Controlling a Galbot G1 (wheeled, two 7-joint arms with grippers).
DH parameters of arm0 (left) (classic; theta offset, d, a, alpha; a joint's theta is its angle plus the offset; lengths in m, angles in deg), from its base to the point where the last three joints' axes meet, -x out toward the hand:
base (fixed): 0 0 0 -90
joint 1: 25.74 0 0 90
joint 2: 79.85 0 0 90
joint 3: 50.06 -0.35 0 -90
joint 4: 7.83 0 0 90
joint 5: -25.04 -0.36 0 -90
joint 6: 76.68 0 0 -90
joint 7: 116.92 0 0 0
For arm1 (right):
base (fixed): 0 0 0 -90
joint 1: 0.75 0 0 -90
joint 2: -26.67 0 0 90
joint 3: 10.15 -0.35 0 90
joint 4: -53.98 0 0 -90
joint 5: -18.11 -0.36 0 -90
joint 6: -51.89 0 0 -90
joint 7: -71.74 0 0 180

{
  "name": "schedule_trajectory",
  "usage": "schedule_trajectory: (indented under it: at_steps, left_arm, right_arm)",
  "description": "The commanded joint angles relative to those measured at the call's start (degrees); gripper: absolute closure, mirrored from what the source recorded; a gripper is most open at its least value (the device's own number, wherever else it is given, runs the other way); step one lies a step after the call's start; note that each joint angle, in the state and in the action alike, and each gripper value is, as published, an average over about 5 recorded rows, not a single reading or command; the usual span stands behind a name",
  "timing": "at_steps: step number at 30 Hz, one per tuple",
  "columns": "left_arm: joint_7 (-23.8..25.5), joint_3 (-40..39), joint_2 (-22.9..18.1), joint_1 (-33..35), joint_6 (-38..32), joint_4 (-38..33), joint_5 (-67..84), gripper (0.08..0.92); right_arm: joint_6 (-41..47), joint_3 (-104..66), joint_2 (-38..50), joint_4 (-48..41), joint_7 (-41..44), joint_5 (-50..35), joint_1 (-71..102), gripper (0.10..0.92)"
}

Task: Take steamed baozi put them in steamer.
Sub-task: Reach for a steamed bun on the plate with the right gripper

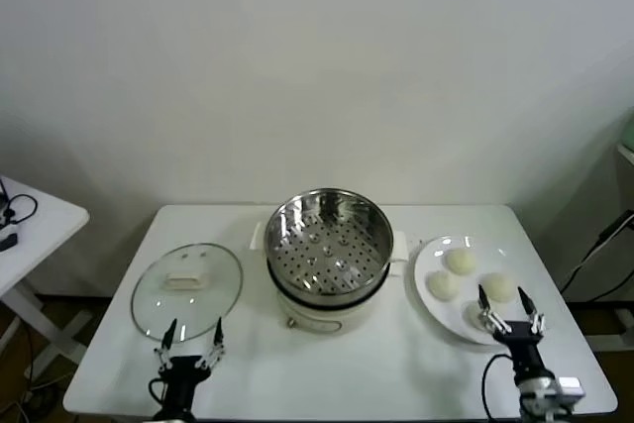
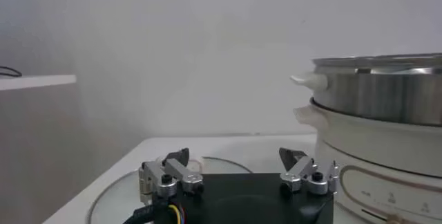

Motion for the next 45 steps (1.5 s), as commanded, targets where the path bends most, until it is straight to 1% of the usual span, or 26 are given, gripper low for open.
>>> schedule_trajectory:
  at_steps: [1,2,4,6,7,9,12,15,19,21,24,29,33,39,45]
  left_arm:
    - [0.02,-0.20,0.09,-0.02,0.01,0.00,-0.09,0.177]
    - [0.02,-0.25,0.10,-0.03,0.00,-0.03,-0.11,0.177]
    - [0.02,-0.40,0.14,-0.05,-0.01,-0.14,-0.16,0.177]
    - [0.03,-0.46,0.19,-0.03,0.00,-0.36,-0.14,0.177]
    - [0.04,-0.44,0.23,-0.02,0.00,-0.46,-0.11,0.177]
    - [0.06,-0.37,0.34,-0.05,-0.01,-0.55,-0.09,0.177]
    - [0.09,-0.28,0.47,-0.22,-0.22,-0.23,-0.08,0.177]
    - [0.07,-0.32,0.43,-0.39,-0.54,0.32,-0.13,0.177]
    - [0.08,-0.45,0.41,-0.24,-0.85,0.55,-0.31,0.177]
    - [0.08,-0.35,0.46,-0.13,-0.90,0.47,-0.34,0.177]
    - [0.09,-0.14,0.55,-0.01,-0.97,0.39,-0.35,0.177]
    - [0.18,-0.18,0.55,0.04,-1.34,0.69,-0.51,0.177]
    - [0.20,-0.36,0.42,-0.10,-1.60,1.12,-0.93,0.177]
    - [0.28,0.03,0.43,0.07,-1.65,1.21,-0.87,0.177]
    - [0.28,0.59,0.51,-0.10,-1.84,2.01,-0.83,0.177]
  right_arm:
    - [26.64,4.58,12.97,-2.93,4.22,-0.32,-18.20,0.203]
    - [27.67,4.99,14.34,-3.32,6.80,2.65,-18.75,0.203]
    - [30.35,6.59,19.63,-4.61,15.74,11.48,-20.66,0.203]
    - [28.97,8.55,25.64,-5.59,26.96,22.11,-22.38,0.203]
    - [27.34,9.60,28.03,-6.02,31.23,25.65,-23.29,0.203]
    - [23.85,12.95,31.86,-7.46,38.49,31.99,-26.65,0.203]
    - [20.46,20.41,34.62,-10.86,43.45,36.43,-33.84,0.203]
    - [18.16,30.45,35.58,-15.24,47.43,38.45,-43.02,0.203]
    - [13.90,47.28,35.80,-22.10,53.38,39.06,-57.78,0.203]
    - [10.39,55.42,35.48,-25.56,56.45,37.73,-64.77,0.203]
    - [6.76,66.15,34.69,-29.17,61.08,33.50,-73.94,0.203]
    - [5.96,78.38,30.46,-34.48,64.47,30.30,-83.64,0.203]
    - [6.10,80.56,25.59,-39.77,64.86,30.20,-85.45,0.203]
    - [6.27,78.19,20.15,-45.32,64.59,32.11,-81.70,0.203]
    - [3.94,72.77,13.81,-51.77,63.81,38.34,-77.49,0.203]
